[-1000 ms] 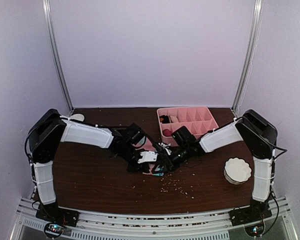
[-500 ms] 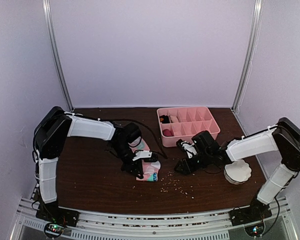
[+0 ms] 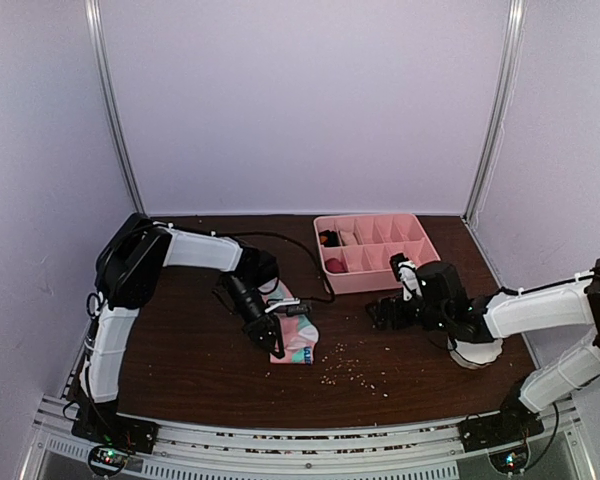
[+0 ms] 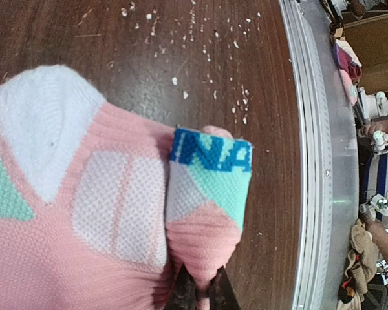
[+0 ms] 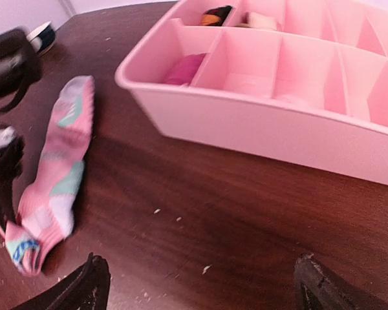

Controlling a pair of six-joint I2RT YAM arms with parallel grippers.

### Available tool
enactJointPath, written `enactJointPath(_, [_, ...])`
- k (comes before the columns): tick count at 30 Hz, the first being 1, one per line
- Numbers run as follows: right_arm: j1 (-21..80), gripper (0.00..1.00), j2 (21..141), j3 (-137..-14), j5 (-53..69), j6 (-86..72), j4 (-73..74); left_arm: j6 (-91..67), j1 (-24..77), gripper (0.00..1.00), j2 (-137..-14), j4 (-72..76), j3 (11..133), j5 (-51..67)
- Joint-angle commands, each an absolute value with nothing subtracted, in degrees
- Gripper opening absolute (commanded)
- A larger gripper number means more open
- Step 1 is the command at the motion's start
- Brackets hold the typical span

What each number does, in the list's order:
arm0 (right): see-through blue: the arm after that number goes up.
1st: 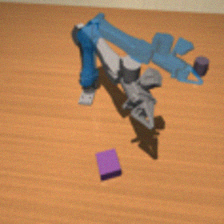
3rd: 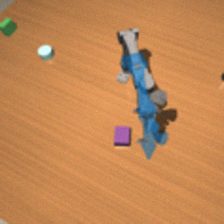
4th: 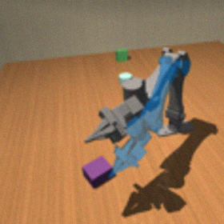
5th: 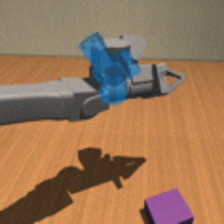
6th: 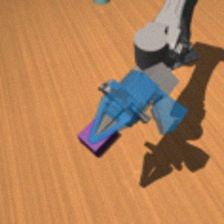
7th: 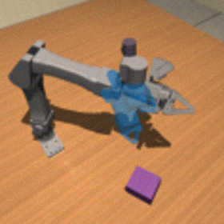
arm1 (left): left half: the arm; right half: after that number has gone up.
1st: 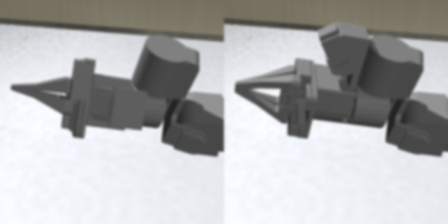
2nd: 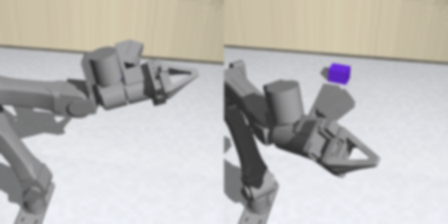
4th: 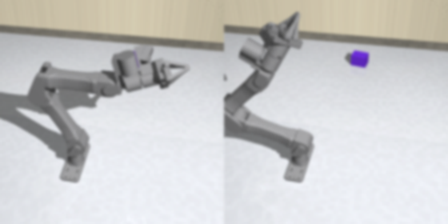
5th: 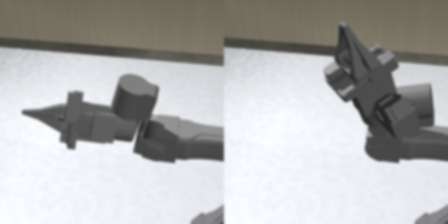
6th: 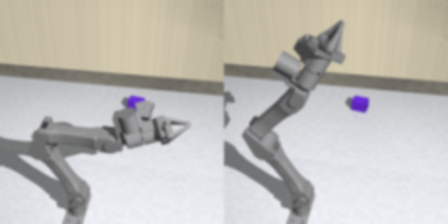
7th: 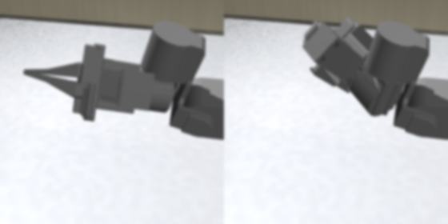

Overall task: Roll the socks
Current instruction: Roll the sock at the center of the board.

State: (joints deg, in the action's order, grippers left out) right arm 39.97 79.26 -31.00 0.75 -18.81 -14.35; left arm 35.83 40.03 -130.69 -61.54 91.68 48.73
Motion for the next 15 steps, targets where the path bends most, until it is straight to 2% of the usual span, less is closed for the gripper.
enactJointPath(1, [49.1,0.98,74.0,-27.4,-2.5,-6.2,-22.2,32.7,39.0,0.00,-134.2,-61.8,92.7,40.4])
enactJointPath(5, [55.0,0.80,78.3,-31.2,4.7,1.8,-16.1,29.9,39.0,0.00,-135.5,-60.6,94.0,35.8])
enactJointPath(10, [63.0,0.70,86.3,-37.0,6.7,12.6,-13.8,28.0,39.0,0.00,-136.8,-60.4,95.0,33.3])
enactJointPath(15, [65.3,0.62,95.1,-46.6,9.0,19.9,-8.5,27.6,39.1,0.00,-137.8,-60.9,95.7,32.8])
